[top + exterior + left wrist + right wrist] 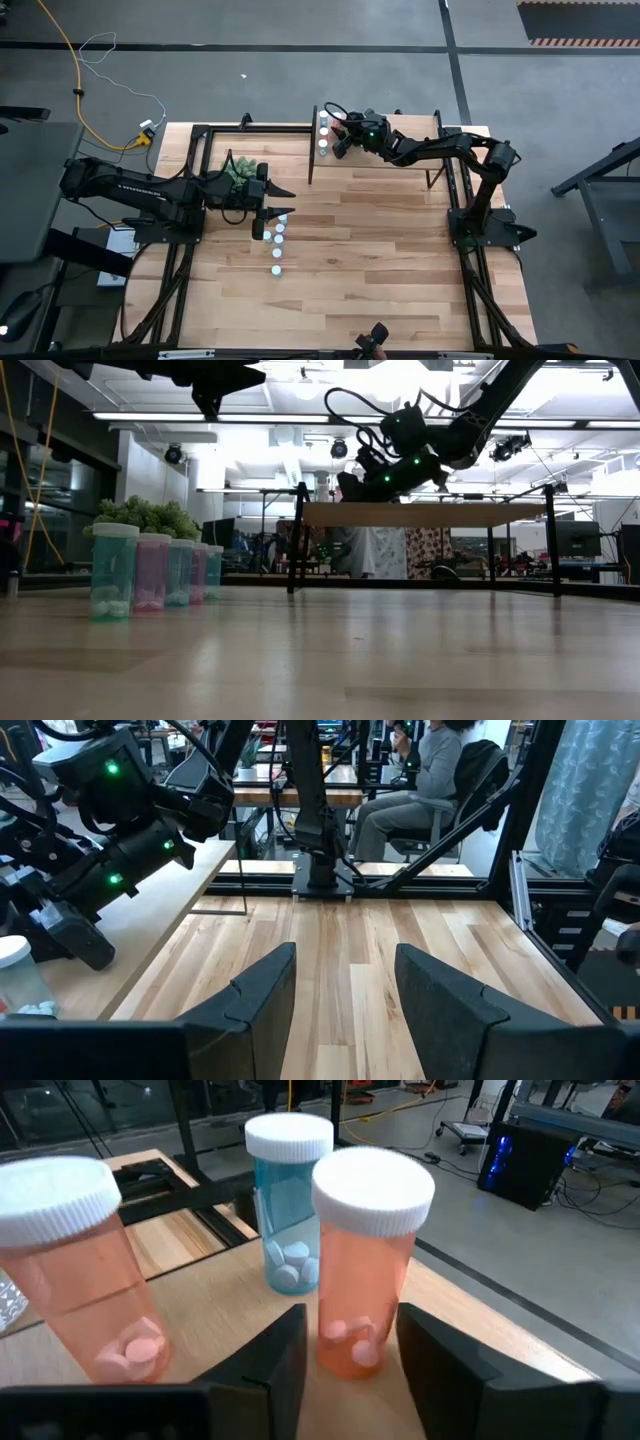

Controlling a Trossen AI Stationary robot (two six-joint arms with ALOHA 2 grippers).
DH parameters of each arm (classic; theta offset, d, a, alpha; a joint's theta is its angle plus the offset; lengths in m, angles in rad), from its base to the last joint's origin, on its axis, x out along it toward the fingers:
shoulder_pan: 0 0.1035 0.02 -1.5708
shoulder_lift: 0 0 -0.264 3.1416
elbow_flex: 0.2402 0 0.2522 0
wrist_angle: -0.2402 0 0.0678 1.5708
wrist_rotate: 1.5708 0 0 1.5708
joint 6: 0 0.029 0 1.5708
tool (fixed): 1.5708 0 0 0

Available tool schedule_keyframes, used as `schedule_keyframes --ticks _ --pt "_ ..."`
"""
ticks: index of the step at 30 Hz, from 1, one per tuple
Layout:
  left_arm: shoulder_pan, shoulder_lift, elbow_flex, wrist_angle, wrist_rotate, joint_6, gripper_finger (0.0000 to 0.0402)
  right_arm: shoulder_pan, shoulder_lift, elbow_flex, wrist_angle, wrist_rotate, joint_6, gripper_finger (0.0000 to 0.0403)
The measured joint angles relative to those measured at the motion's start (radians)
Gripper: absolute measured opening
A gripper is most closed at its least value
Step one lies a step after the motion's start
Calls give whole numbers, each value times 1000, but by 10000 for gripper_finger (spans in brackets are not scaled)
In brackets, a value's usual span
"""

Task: Pick and place medicine bottles onto shelf by color
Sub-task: Put the transparent orange medicine bottle on the shelf, then put the transparent green medicine bottle on the shelf

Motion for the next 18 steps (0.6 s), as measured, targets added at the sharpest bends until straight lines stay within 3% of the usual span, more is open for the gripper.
schedule_keyframes --ticks 9,18 --pt "0 0 0 0 0 0 161 0 -67 0 -148 36 -14 224" --pt "1 0 0 0 -6 0 161 11 -228 0 -438 31 -33 234"
